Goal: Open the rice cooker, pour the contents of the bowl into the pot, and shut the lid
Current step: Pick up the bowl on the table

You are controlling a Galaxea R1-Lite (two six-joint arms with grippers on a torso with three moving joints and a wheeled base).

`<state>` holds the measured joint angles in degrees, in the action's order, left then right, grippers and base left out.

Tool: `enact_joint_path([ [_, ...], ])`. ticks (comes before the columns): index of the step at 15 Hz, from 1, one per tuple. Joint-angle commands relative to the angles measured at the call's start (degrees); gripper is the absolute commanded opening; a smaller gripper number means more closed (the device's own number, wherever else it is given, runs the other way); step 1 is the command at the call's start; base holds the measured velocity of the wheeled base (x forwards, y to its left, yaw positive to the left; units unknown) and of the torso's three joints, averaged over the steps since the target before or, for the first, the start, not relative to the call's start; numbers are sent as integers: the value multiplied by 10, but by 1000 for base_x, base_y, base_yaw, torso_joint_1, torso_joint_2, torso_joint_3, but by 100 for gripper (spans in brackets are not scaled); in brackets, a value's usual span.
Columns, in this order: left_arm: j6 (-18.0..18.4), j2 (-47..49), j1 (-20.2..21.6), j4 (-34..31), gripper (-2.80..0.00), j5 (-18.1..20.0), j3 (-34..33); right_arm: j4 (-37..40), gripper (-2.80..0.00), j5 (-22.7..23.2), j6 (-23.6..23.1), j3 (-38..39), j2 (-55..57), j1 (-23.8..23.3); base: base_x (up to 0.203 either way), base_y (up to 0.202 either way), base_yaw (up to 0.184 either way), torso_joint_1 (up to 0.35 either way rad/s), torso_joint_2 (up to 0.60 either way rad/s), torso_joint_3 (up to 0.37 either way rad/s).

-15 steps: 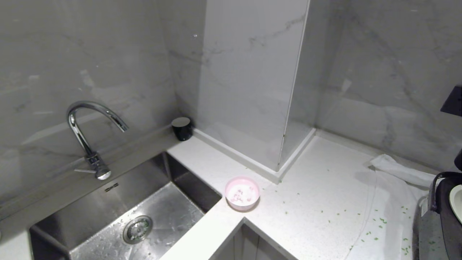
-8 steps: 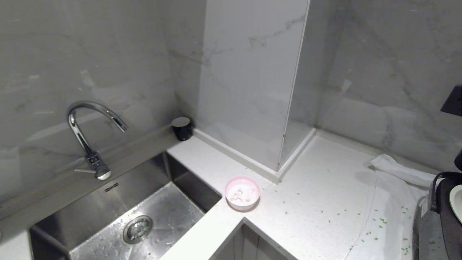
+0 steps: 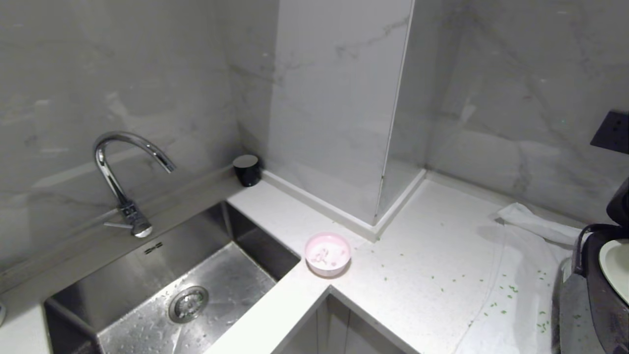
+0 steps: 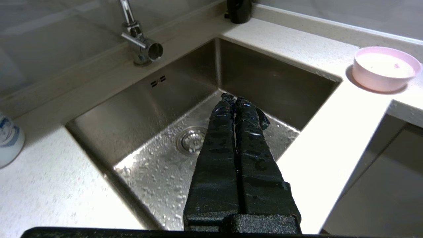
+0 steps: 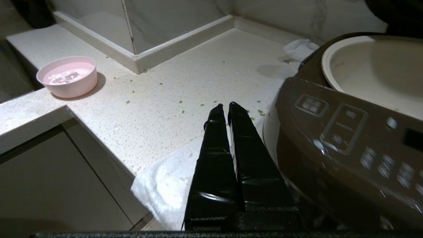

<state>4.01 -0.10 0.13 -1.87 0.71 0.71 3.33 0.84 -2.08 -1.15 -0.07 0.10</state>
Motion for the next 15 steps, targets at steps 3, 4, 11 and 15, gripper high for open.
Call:
enact_joint_path([
  [3,0,-1,0,-2,-280,1,0,-9,-280,1,1,3,0,0,-40,0,1,-2,1,-1],
  [4,1,-1,0,-2,-280,1,0,-9,-280,0,3,3,1,0,0,0,0,0,0,0],
  [11,0,-1,0,-2,-280,1,0,-9,-280,0,3,3,1,0,0,0,0,0,0,0],
  [15,-1,-1,0,-2,-280,1,0,-9,-280,0,3,3,1,0,-3,-1,-44,1,1,0],
])
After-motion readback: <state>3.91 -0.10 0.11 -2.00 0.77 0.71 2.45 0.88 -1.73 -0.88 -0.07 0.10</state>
